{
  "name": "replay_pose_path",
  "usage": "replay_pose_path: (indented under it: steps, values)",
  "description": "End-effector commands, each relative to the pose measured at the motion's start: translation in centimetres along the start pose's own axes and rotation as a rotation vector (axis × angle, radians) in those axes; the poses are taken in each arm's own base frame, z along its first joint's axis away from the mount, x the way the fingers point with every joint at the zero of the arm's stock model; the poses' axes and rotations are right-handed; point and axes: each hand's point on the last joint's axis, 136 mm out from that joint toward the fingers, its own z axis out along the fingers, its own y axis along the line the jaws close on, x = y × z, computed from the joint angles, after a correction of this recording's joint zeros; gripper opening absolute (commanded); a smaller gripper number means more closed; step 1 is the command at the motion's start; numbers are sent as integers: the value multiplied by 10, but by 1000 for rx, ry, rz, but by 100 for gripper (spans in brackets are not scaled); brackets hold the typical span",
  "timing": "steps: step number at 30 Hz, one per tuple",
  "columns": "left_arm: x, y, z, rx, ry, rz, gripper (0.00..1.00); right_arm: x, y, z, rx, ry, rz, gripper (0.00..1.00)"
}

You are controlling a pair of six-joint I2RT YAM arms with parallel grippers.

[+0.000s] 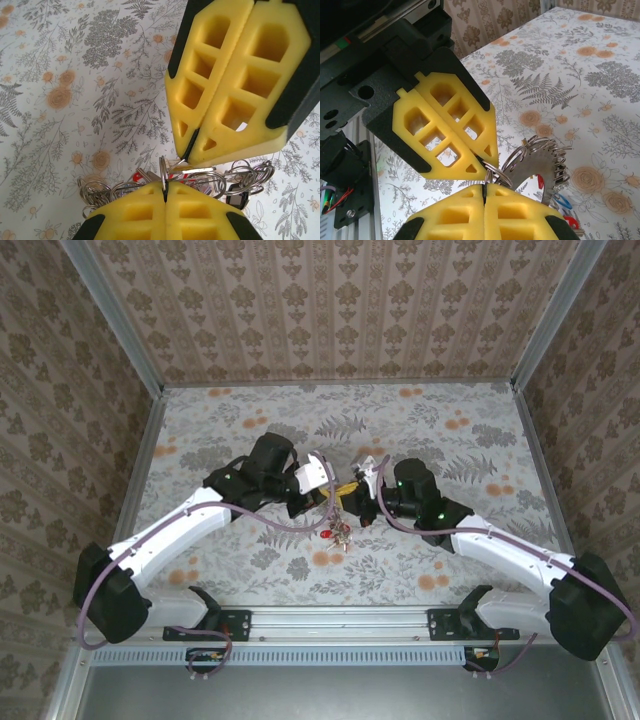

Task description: Put the keys on the keyring

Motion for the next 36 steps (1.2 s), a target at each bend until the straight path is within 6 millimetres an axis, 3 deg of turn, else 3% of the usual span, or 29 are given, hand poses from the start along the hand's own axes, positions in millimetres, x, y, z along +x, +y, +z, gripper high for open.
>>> replay_pose_path:
  steps: [1, 13, 22, 36]
  values:
    - [-11, -5, -3, 53, -37, -14, 0, -13, 14, 3, -74, -40, -30, 0]
    - [-9, -4, 1, 82, -16, -41, 0, -14, 14, 5, -83, -48, -38, 0]
    - [-19, 0, -9, 36, -68, -9, 0, 4, -6, 8, 25, 20, 5, 0]
    - [-22, -7, -15, 23, -96, 60, 0, 0, -27, 3, 138, 37, 72, 0]
